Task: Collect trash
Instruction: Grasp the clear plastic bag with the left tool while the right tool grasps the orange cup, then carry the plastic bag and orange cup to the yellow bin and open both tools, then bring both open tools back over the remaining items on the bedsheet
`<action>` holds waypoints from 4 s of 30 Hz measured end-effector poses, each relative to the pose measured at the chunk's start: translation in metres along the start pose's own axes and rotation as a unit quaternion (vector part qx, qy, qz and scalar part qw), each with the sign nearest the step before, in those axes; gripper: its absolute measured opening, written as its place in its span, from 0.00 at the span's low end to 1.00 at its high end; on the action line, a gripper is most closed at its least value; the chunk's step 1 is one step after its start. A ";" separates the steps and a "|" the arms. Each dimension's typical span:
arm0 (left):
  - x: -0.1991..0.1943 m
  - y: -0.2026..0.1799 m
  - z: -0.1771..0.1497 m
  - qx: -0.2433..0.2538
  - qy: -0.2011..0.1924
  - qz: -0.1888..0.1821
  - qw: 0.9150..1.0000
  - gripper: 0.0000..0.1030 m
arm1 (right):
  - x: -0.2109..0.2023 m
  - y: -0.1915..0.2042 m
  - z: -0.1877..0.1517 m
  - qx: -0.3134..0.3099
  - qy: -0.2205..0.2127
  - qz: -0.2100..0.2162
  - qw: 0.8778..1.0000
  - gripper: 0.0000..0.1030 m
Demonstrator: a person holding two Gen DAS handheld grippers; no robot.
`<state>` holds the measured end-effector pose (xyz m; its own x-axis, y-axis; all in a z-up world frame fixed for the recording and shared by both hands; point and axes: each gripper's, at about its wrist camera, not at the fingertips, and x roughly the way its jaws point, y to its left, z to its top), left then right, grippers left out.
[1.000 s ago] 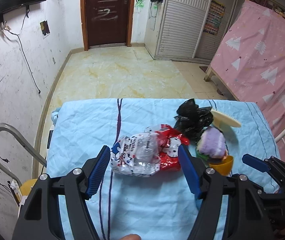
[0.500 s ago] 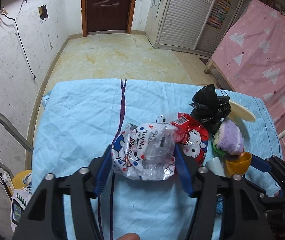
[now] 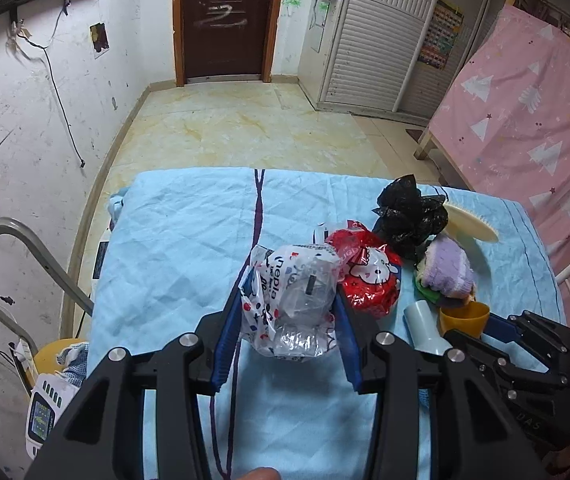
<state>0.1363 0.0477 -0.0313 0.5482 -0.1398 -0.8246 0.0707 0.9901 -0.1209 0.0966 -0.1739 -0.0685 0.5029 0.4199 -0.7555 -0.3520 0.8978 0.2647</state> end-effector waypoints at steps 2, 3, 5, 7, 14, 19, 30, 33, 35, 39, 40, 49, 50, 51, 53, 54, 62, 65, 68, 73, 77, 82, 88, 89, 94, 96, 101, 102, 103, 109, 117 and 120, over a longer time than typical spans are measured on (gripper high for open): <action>-0.005 -0.001 -0.001 -0.001 -0.002 0.001 1.000 0.35 | -0.005 0.002 -0.004 -0.003 -0.003 0.004 1.000 0.38; -0.007 0.000 -0.001 -0.002 -0.004 0.002 1.000 0.35 | -0.007 0.002 -0.005 -0.003 -0.005 0.004 1.000 0.38; -0.012 -0.001 -0.002 -0.002 -0.008 0.004 1.000 0.35 | -0.014 0.004 -0.009 -0.006 -0.009 0.008 1.000 0.38; -0.017 -0.004 -0.003 0.000 -0.012 0.005 1.000 0.35 | -0.021 0.005 -0.013 -0.009 -0.014 0.007 1.000 0.38; -0.038 -0.027 -0.006 0.017 -0.029 0.010 0.999 0.35 | -0.050 -0.003 -0.024 -0.005 -0.040 0.009 0.999 0.38; -0.049 -0.049 -0.009 0.032 -0.037 0.013 0.999 0.35 | -0.070 -0.016 -0.031 0.004 -0.061 0.008 0.998 0.38; -0.062 -0.114 -0.010 0.082 -0.047 0.000 0.996 0.35 | -0.117 -0.057 -0.048 0.039 -0.108 -0.004 0.993 0.38; -0.062 -0.134 -0.011 0.098 -0.047 -0.008 0.994 0.35 | -0.131 -0.075 -0.054 0.056 -0.122 -0.011 0.991 0.38; -0.061 -0.149 -0.011 0.109 -0.047 -0.013 0.993 0.35 | -0.139 -0.083 -0.058 0.063 -0.129 -0.016 0.990 0.38; -0.059 -0.180 -0.012 0.132 -0.045 -0.020 0.990 0.35 | -0.155 -0.102 -0.065 0.078 -0.143 -0.025 0.986 0.38; -0.058 -0.188 -0.013 0.137 -0.044 -0.022 0.989 0.35 | -0.159 -0.107 -0.067 0.083 -0.147 -0.029 0.985 0.38; -0.050 -0.254 -0.016 0.183 -0.038 -0.049 0.981 0.35 | -0.198 -0.160 -0.087 0.128 -0.178 -0.066 0.973 0.38; -0.049 -0.261 -0.017 0.188 -0.037 -0.052 0.980 0.35 | -0.203 -0.167 -0.090 0.134 -0.181 -0.072 0.972 0.38; -0.048 -0.270 -0.018 0.195 -0.035 -0.056 0.979 0.35 | -0.208 -0.173 -0.093 0.139 -0.184 -0.078 0.970 0.38; -0.048 -0.285 -0.021 0.208 -0.035 -0.063 0.976 0.35 | -0.216 -0.186 -0.099 0.150 -0.189 -0.094 0.966 0.38; -0.048 -0.294 -0.023 0.214 -0.035 -0.067 0.974 0.35 | -0.220 -0.193 -0.102 0.156 -0.190 -0.101 0.964 0.38; -0.049 -0.355 -0.036 0.267 -0.039 -0.085 0.959 0.35 | -0.239 -0.232 -0.124 0.193 -0.198 -0.129 0.952 0.38; -0.050 -0.372 -0.039 0.284 -0.038 -0.089 0.954 0.35 | -0.244 -0.245 -0.132 0.208 -0.200 -0.137 0.948 0.38; -0.052 -0.392 -0.043 0.300 -0.037 -0.093 0.949 0.35 | -0.248 -0.257 -0.142 0.223 -0.200 -0.139 0.944 0.38; -0.050 -0.423 -0.051 0.326 -0.035 -0.104 0.939 0.35 | -0.257 -0.269 -0.154 0.236 -0.207 -0.156 0.937 0.50; -0.045 -0.444 -0.061 0.340 -0.025 -0.112 0.933 0.35 | -0.265 -0.277 -0.162 0.247 -0.217 -0.160 0.931 0.52; -0.040 -0.463 -0.072 0.349 -0.004 -0.132 0.928 0.35 | -0.277 -0.291 -0.175 0.268 -0.237 -0.161 0.920 0.52; -0.031 -0.485 -0.083 0.349 0.026 -0.162 0.923 0.39 | -0.292 -0.306 -0.186 0.290 -0.257 -0.159 0.908 0.52; -0.030 -0.488 -0.085 0.350 0.029 -0.163 0.922 0.41 | -0.293 -0.308 -0.187 0.291 -0.258 -0.158 0.908 0.54; -0.026 -0.499 -0.091 0.356 0.036 -0.161 0.920 0.46 | -0.294 -0.308 -0.187 0.291 -0.259 -0.154 0.908 0.56; -0.026 -0.498 -0.091 0.355 0.035 -0.161 0.920 0.46 | -0.293 -0.307 -0.188 0.290 -0.258 -0.152 0.909 0.56; -0.029 -0.486 -0.087 0.345 0.033 -0.162 0.924 0.46 | -0.289 -0.301 -0.184 0.283 -0.255 -0.152 0.912 0.56; -0.030 -0.483 -0.086 0.343 0.032 -0.162 0.925 0.46 | -0.288 -0.300 -0.183 0.282 -0.254 -0.153 0.913 0.56; -0.031 -0.481 -0.085 0.340 0.032 -0.162 0.926 0.46 | -0.287 -0.298 -0.183 0.280 -0.253 -0.153 0.913 0.56; -0.038 -0.464 -0.079 0.327 0.024 -0.162 0.931 0.46 | -0.283 -0.287 -0.178 0.269 -0.249 -0.153 0.918 0.56; -0.052 -0.436 -0.066 0.307 0.007 -0.162 0.938 0.46 | -0.277 -0.271 -0.165 0.253 -0.242 -0.155 0.924 0.56; -0.056 -0.422 -0.061 0.297 0.001 -0.162 0.941 0.46 | -0.272 -0.260 -0.157 0.241 -0.237 -0.155 0.928 0.56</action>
<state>0.0250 -0.3627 0.0319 0.4158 -0.4354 -0.7984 0.6875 0.7253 -0.0375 -0.0723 -0.5424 -0.0258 0.8519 0.0407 -0.5222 0.2041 0.8924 0.4025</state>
